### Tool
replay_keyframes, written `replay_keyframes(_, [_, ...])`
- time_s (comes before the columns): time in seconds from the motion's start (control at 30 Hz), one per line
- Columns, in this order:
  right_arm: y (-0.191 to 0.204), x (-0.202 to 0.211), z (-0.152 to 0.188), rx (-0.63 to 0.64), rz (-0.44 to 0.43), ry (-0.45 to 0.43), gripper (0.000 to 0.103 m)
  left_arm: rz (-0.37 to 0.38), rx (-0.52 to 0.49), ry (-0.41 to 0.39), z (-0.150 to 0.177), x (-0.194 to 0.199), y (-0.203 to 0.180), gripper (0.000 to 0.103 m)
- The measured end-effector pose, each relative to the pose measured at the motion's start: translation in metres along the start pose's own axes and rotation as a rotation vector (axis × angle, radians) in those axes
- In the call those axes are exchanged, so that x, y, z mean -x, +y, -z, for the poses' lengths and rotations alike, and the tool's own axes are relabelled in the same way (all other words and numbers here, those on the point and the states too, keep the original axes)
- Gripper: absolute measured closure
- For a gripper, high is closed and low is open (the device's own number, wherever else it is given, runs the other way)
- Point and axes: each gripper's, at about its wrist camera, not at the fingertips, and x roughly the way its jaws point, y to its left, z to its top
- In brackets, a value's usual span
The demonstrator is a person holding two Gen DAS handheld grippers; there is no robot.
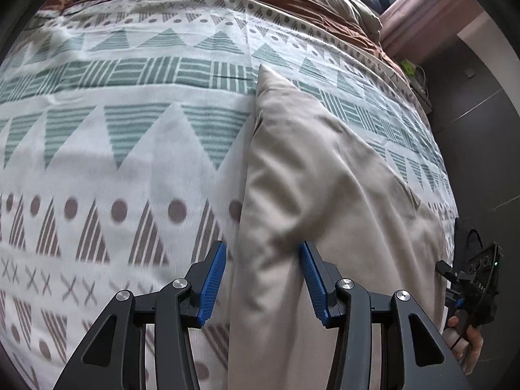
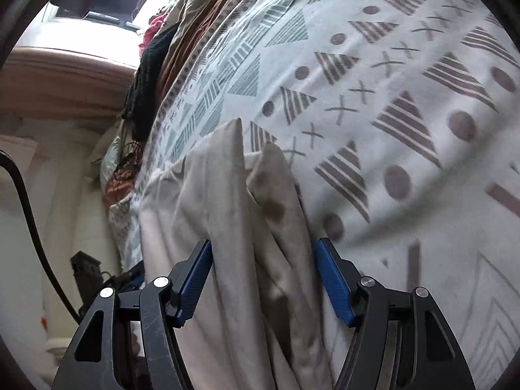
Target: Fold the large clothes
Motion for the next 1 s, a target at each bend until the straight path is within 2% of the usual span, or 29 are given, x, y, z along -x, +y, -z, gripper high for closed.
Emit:
replay_keyframes(0.2, [0.006, -0.017, -0.016, -0.004, -0.032, 0.016, 0.037, 0.023, -0.002, 0.007, -0.019, -0.017, -0.001, 0.054])
replay_keyframes(0.43, [0.012, -0.036, -0.029, -0.011, -0.074, 0.033, 0.037, 0.004, 0.022, -0.002, -0.041, -0.031, -0.004, 0.054])
replay_keyframes(0.53, [0.012, -0.04, -0.032, -0.017, -0.077, 0.033, 0.045, -0.013, 0.017, -0.001, -0.05, -0.038, -0.006, 0.054])
replay_keyframes(0.7, [0.007, -0.038, -0.029, -0.028, -0.07, 0.012, 0.071, -0.057, -0.005, 0.001, -0.054, -0.045, -0.016, 0.054])
replay_keyframes(0.77, [0.008, -0.035, -0.027, -0.031, -0.072, -0.002, 0.082, -0.082, -0.028, -0.009, -0.053, -0.044, -0.021, 0.058])
replay_keyframes(0.83, [0.011, -0.03, -0.026, -0.019, -0.073, -0.02, 0.087, -0.101, -0.052, -0.02, -0.051, -0.042, -0.028, 0.068])
replay_keyframes(1.0, [0.026, -0.014, -0.019, 0.014, -0.061, -0.072, 0.09, -0.133, -0.106, -0.053, -0.049, -0.032, -0.042, 0.079])
